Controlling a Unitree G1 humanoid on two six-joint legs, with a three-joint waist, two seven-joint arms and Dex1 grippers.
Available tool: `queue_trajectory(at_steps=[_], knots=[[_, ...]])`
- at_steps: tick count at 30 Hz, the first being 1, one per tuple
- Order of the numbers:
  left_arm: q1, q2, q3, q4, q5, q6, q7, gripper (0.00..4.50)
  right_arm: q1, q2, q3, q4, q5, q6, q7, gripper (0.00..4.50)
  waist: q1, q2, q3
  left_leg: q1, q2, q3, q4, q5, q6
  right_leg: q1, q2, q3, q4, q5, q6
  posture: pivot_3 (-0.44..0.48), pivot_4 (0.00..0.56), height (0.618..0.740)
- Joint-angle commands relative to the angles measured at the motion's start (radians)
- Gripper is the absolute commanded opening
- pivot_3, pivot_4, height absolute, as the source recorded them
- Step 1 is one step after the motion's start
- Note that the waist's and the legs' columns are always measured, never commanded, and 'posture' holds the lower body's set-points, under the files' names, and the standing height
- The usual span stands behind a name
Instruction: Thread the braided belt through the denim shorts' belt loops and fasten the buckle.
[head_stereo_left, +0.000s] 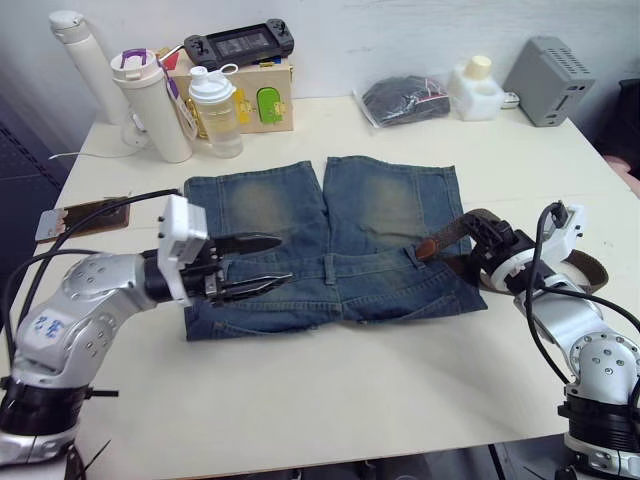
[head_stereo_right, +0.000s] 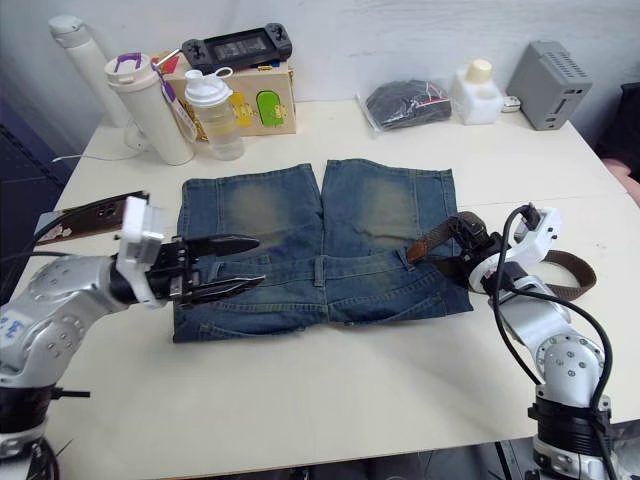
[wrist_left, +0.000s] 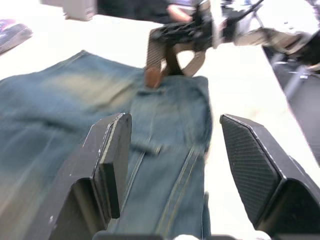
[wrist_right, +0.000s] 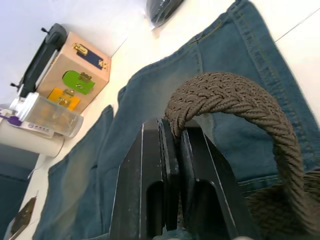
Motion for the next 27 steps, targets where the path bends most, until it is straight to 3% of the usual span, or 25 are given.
queue_trajectory(at_steps=[1,13,27], knots=[[-0.067,-0.055,-0.067,0.011,0.061,-0.02,-0.033,3.14,-0.012,0.012,-0.015,-0.006,-0.052,0.007,0.031,0.0,0.001,0.0,0.0,0.0,0.0,0.0,0.0,0.0,0.0,0.0,0.0,0.0,0.0,0.0,0.0,0.0,0.15,0.687],[-0.046,-0.121,-0.07,0.026,0.126,-0.034,-0.067,3.14,0.005,0.019,-0.088,-0.033,-0.073,0.02,0.041,0.0,0.003,0.0,0.0,0.0,0.0,0.0,0.001,0.0,0.0,0.0,0.0,0.002,0.0,0.0,0.0,0.0,0.15,0.687],[-0.022,-0.128,-0.038,0.041,0.162,-0.046,-0.064,3.14,0.04,-0.018,-0.121,-0.04,-0.168,0.05,0.103,0.0,0.004,0.0,0.0,0.0,0.0,-0.001,0.001,0.0,0.0,0.0,-0.001,0.003,0.0,0.0,0.0,0.0,0.15,0.687]])
